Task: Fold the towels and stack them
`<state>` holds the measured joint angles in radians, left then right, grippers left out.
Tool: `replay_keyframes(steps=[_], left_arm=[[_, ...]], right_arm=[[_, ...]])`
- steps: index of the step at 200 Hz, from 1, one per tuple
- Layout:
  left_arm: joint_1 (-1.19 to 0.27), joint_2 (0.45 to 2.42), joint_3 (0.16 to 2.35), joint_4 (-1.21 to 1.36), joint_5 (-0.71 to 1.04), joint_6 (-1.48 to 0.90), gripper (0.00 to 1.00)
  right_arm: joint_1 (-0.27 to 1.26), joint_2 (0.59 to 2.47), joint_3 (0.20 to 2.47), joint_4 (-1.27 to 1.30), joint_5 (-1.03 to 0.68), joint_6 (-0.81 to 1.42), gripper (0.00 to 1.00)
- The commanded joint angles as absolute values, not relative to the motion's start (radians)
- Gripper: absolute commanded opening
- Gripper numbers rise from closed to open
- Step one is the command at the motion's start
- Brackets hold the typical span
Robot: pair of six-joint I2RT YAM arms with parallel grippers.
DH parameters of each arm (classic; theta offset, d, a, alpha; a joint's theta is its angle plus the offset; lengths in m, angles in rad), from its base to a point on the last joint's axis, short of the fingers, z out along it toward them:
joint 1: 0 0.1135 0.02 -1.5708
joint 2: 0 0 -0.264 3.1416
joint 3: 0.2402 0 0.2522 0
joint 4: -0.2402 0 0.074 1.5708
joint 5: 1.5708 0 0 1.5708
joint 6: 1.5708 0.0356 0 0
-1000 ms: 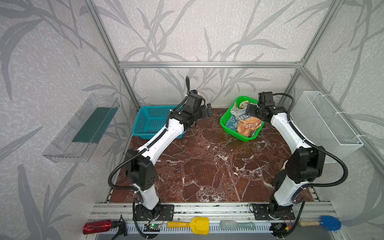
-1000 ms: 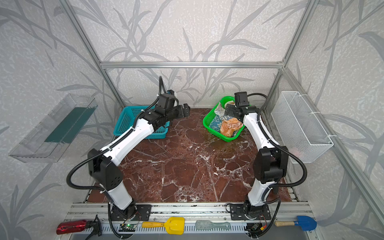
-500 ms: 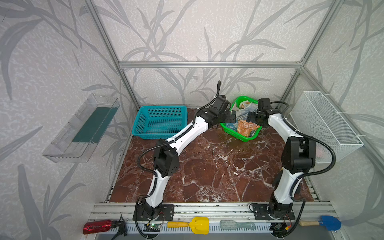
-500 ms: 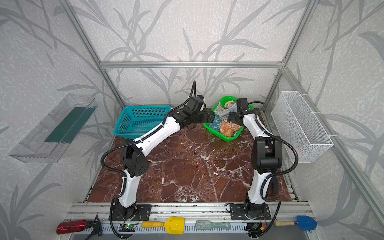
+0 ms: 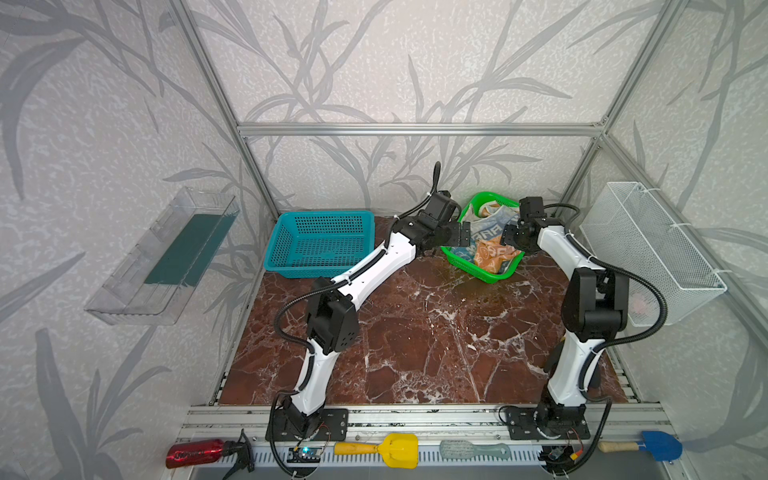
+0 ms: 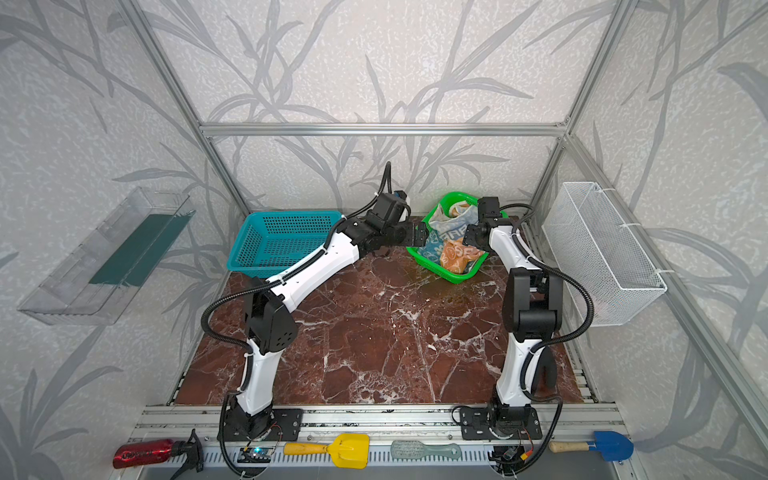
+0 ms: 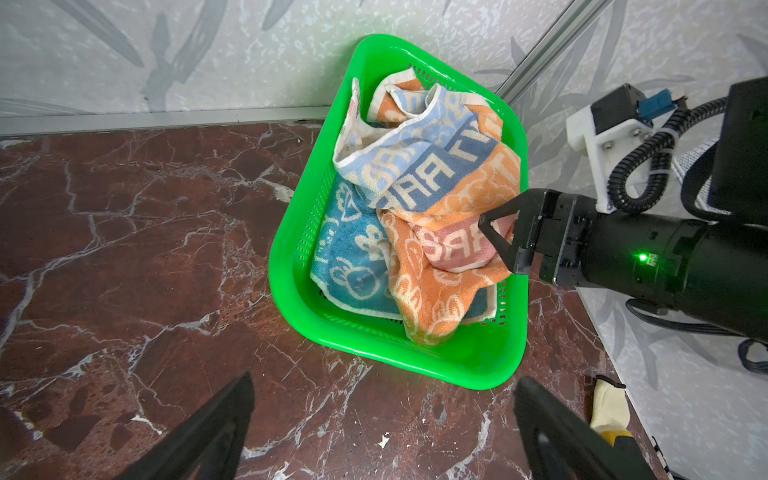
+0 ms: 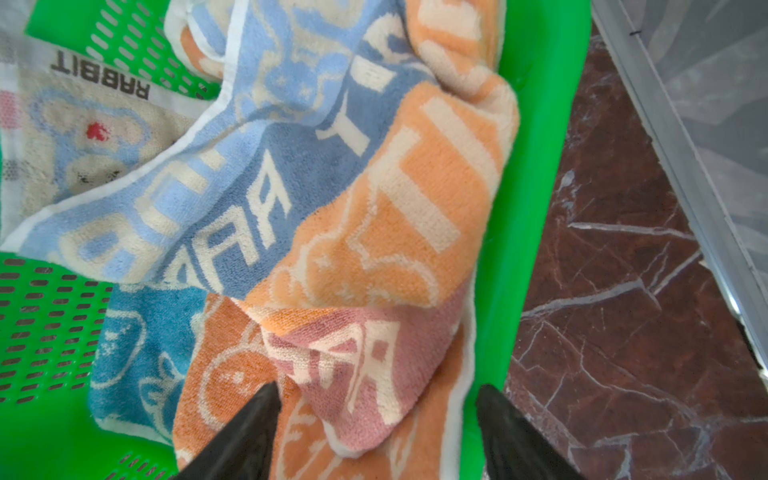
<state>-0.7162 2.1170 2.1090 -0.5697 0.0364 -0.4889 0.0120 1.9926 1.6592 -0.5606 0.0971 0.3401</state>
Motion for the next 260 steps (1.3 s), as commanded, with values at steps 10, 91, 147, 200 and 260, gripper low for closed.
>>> replay_keyframes(steps=[10,91,147,200,260], left_arm=[[-0.716,2.099,2.077,-0.598,0.025,-0.470,0.99],[-0.715,2.050,2.009,-0.587,0.009,-0.456,0.99],[-0.712,2.067,1.977,-0.579,-0.001,-0.445,0.99],[-0.654,2.146,1.997,-0.540,0.003,-0.408,0.99],[-0.604,2.367,2.221,-0.512,0.107,-0.378,0.99]], right_arm=[[0.012,2.014,1.695,-0.576,0.060,0.348,0.64],[0.012,2.004,1.669,-0.579,0.031,0.354,0.36],[0.012,1.939,1.637,-0.589,0.021,0.350,0.02],[0.014,1.793,1.637,-0.621,-0.025,0.333,0.00],[0.023,1.639,1.638,-0.621,-0.102,0.319,0.00]])
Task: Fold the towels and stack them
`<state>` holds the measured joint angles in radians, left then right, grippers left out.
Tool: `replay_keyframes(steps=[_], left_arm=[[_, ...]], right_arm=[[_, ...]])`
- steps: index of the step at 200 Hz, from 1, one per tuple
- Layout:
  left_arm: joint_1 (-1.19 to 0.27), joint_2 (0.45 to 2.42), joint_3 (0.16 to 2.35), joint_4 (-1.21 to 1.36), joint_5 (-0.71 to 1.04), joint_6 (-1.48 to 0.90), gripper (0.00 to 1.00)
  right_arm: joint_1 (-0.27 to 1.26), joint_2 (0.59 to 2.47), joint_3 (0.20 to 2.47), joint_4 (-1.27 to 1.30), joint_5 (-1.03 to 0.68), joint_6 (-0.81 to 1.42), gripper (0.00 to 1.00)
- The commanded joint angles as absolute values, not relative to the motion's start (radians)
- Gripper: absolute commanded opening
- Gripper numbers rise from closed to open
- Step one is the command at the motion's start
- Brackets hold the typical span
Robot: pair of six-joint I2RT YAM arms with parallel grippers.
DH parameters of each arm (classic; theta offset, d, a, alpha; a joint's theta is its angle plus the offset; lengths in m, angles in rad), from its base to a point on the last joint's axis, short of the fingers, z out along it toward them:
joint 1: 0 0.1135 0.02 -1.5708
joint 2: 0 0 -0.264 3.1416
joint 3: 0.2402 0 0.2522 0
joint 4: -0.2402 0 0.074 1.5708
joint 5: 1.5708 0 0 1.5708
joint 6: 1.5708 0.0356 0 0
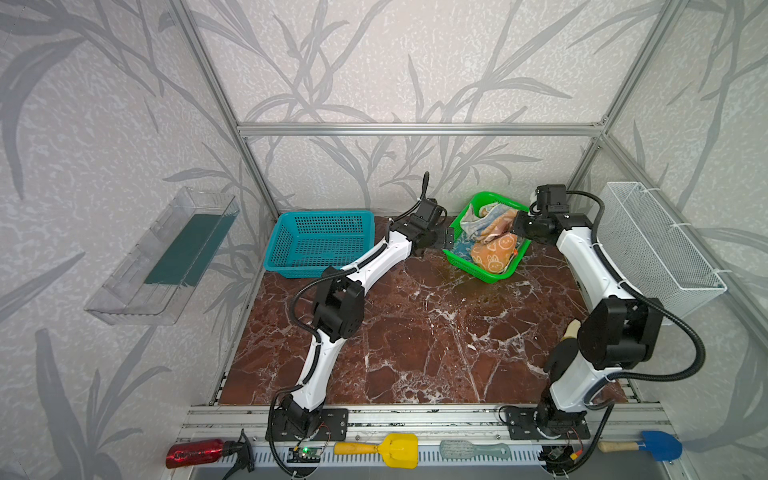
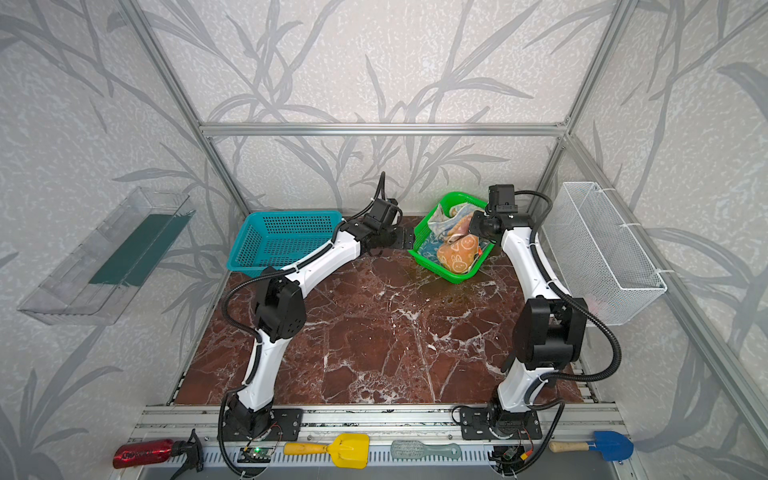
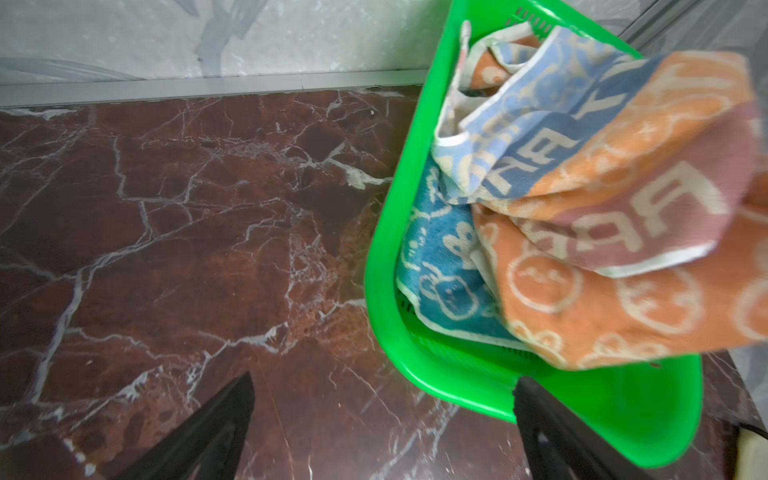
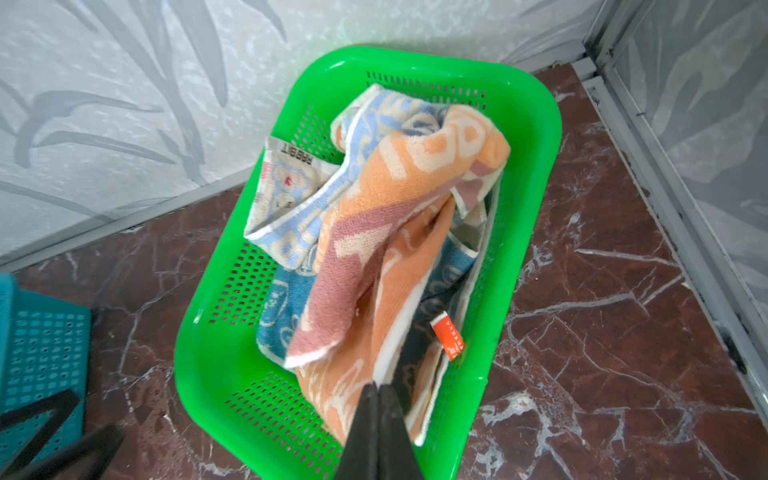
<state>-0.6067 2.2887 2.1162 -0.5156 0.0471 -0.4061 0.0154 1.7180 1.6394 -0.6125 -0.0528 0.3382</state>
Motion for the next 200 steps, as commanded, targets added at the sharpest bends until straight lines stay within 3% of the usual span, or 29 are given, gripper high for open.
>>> replay_keyframes(steps=[1,68,200], left_arm=[[-0.603,2.371,2.225,-0.512,0.109,-0.379,0.99],[-0.605,2.532,2.415,-0.474,0.238,-0.443,0.99],[-0.688,2.525,2.341,-0.377,0.299,-0.569,0.99]], right_arm=[[0.023,1.637,1.637,-0.621,-0.101,0.320,0.00],[0.025,1.552,1.651,-0.606,-0.110,0.328,0.00],[0.011,1.568,1.867,-0.688,-0.036,0.311,0.00]])
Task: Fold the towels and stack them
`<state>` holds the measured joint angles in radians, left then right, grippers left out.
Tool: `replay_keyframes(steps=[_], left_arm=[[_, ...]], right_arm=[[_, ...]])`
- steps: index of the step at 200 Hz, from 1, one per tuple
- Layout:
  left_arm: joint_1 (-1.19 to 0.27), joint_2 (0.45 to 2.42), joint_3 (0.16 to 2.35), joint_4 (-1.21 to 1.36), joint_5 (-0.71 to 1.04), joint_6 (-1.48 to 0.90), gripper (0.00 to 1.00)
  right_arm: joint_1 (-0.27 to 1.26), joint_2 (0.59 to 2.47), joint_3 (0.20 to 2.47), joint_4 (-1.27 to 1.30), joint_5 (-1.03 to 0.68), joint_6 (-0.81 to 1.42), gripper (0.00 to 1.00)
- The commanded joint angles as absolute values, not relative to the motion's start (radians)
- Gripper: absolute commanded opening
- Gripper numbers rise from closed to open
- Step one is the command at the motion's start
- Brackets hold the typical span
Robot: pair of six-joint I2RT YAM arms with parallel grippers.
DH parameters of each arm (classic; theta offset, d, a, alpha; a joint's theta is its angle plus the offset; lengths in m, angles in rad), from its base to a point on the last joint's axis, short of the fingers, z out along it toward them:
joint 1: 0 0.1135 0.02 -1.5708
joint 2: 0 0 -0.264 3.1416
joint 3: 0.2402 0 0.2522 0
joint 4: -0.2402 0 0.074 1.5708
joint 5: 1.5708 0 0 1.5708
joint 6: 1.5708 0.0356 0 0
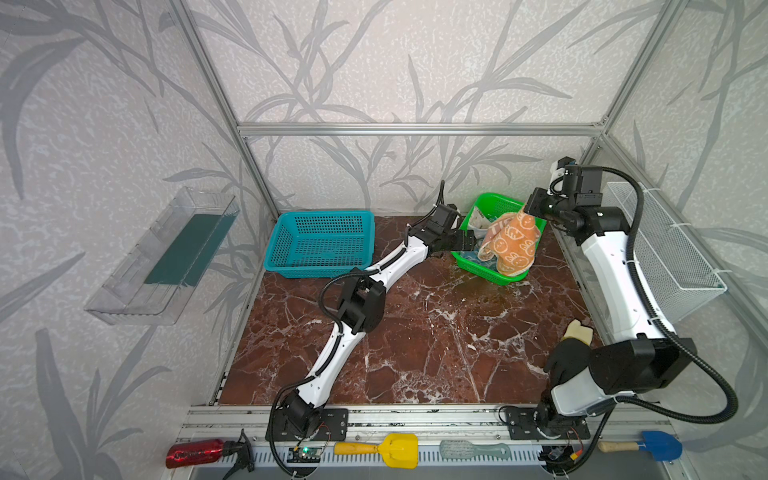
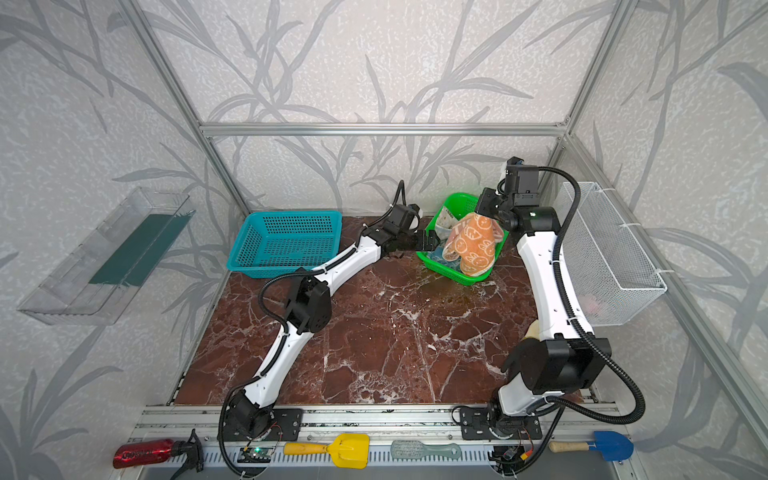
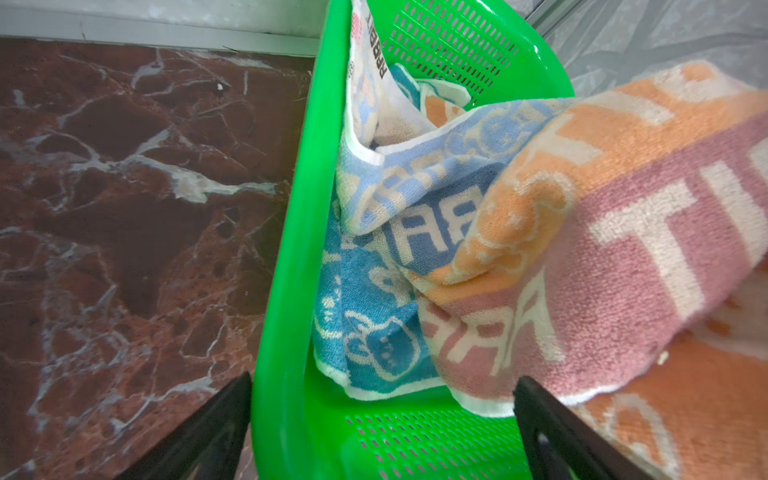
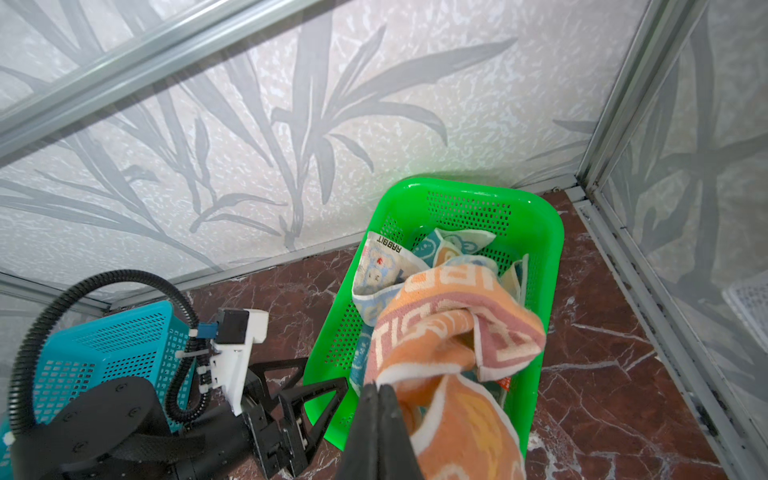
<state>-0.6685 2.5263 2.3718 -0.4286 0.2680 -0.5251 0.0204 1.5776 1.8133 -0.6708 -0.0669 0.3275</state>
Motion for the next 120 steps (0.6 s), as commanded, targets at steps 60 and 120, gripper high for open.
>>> replay_keyframes(steps=[60,120], left_arm=[[-0.738,2.455,2.219,-0.283,0.318,-0.641,0.99],[-0.759,2.381,2.090,-0.133,0.363,-0.736,0.99]], right_arm=[[0.003,1.600,1.974,-0.742,-0.017,0.299,0.00],[-0.001,1.601,2.020,-0.776,0.033,0.278,0.00]])
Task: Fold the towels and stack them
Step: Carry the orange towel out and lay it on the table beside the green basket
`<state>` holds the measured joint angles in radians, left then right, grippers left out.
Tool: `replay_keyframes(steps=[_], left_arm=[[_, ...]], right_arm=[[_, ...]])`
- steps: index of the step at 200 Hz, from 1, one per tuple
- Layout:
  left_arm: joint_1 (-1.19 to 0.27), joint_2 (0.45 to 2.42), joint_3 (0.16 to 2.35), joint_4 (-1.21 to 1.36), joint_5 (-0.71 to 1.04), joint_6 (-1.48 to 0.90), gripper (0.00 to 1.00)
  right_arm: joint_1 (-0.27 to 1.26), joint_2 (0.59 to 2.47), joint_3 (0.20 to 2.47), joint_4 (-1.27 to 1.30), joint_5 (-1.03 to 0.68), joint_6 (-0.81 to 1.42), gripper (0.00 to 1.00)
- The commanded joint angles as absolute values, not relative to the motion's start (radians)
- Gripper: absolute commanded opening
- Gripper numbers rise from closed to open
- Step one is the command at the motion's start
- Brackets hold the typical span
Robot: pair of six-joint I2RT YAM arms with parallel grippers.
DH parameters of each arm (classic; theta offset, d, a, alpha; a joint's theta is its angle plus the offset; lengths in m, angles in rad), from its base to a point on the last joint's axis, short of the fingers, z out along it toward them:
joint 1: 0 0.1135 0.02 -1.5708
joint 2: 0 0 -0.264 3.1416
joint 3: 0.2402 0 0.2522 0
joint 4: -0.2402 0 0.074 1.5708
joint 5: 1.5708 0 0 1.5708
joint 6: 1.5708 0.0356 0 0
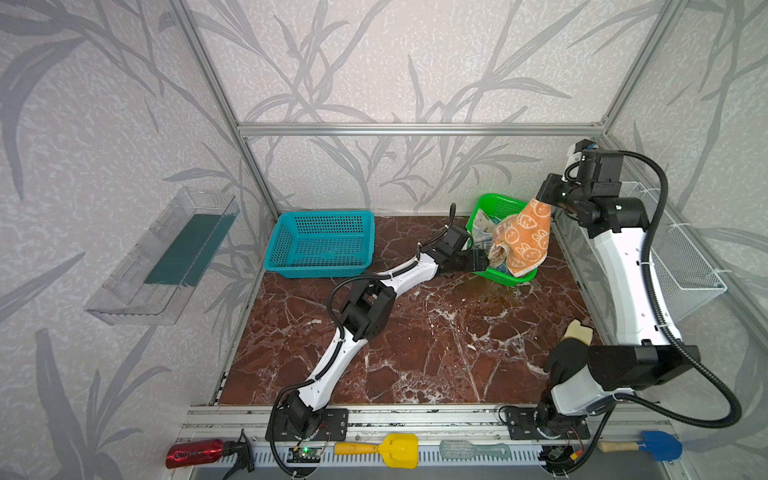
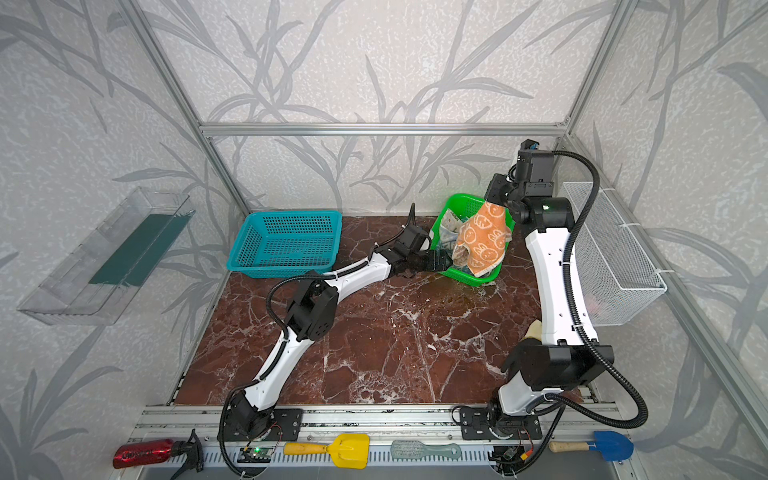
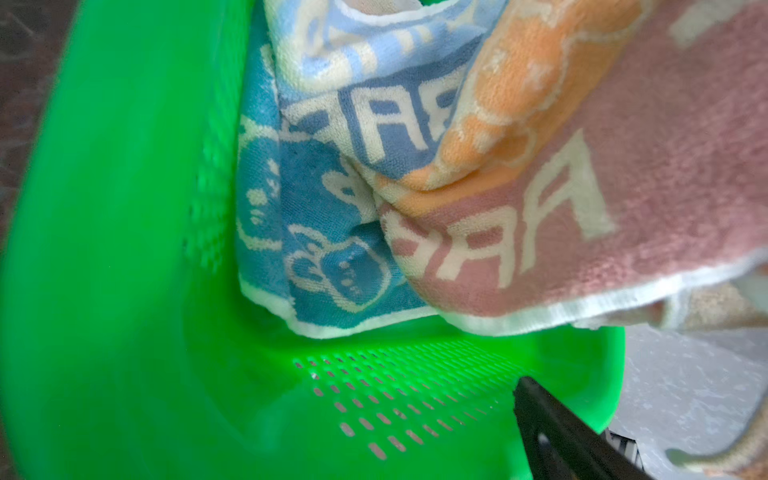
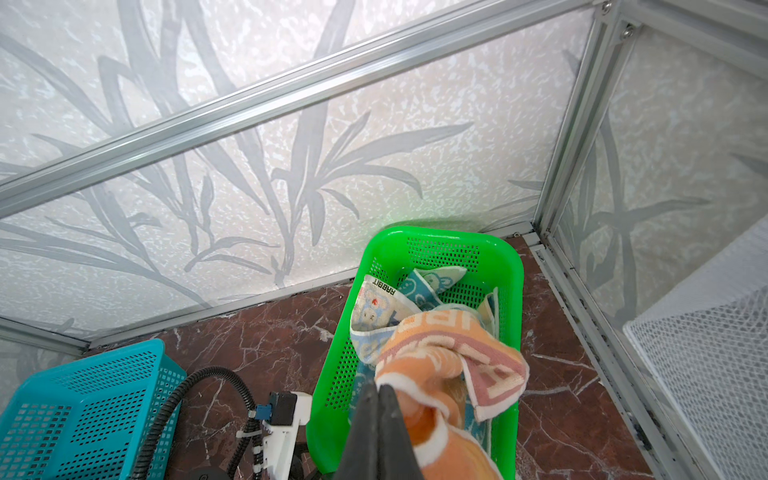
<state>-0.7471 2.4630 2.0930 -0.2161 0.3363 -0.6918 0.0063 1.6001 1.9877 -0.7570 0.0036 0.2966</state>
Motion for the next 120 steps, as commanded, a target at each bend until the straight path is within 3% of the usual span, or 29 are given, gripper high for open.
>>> replay_keyframes(steps=[1,84,120], left_arm=[[-0.760,2.380,2.089,-0.132,0.364,-0.736,0.99],[-0.692,2.177,1.918,-0.196,0.340,-0.686,0.99],[-0.654,2.039,1.805,-0.222,0.273,-0.630,0.99]], right_arm=[[-0.002,1.600,2.019,-0.777,0.033,0.279,0.00],[-0.011,1.586,2.073,-0.827,-0.044,0.290,0.00],[0.058,1.574,2.082,-0.850,-0.071,0.266,0.00]])
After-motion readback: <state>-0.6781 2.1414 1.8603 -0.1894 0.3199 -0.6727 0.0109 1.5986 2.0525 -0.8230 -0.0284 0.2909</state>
